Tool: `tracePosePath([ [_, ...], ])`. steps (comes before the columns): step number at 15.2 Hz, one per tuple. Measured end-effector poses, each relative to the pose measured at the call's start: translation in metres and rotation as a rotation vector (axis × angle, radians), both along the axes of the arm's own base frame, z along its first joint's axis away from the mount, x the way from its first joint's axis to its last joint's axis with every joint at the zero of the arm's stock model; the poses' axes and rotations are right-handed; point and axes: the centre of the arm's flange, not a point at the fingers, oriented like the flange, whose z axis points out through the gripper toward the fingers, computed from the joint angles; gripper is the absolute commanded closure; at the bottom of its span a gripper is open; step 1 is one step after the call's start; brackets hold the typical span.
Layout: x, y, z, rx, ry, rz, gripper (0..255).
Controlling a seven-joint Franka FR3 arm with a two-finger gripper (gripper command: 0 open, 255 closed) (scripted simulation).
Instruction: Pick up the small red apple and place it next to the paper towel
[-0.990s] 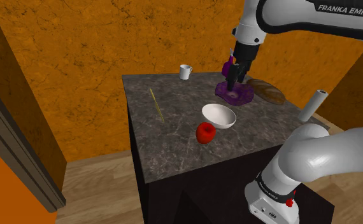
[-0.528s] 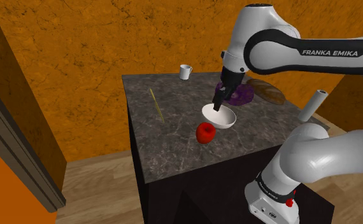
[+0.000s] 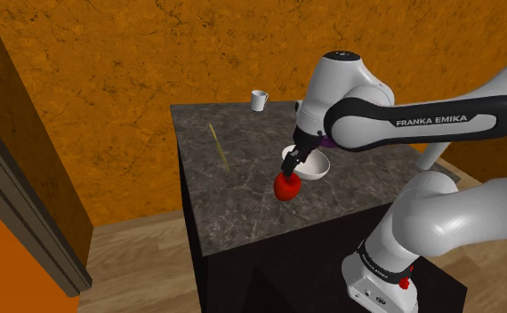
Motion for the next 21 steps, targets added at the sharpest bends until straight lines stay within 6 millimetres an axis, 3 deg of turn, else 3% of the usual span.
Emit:
tracePosePath([
  [5,0.003,-0.001,-0.027,0.000,-0.001,0.000,0],
  [11,0.004,-0.002,-0.031,0.000,-0.002,0.000,0],
  [12,0.004,-0.002,-0.031,0.000,-0.002,0.000,255],
  [21,0.004,-0.002,-0.030,0.000,-0.003,0.000,255],
])
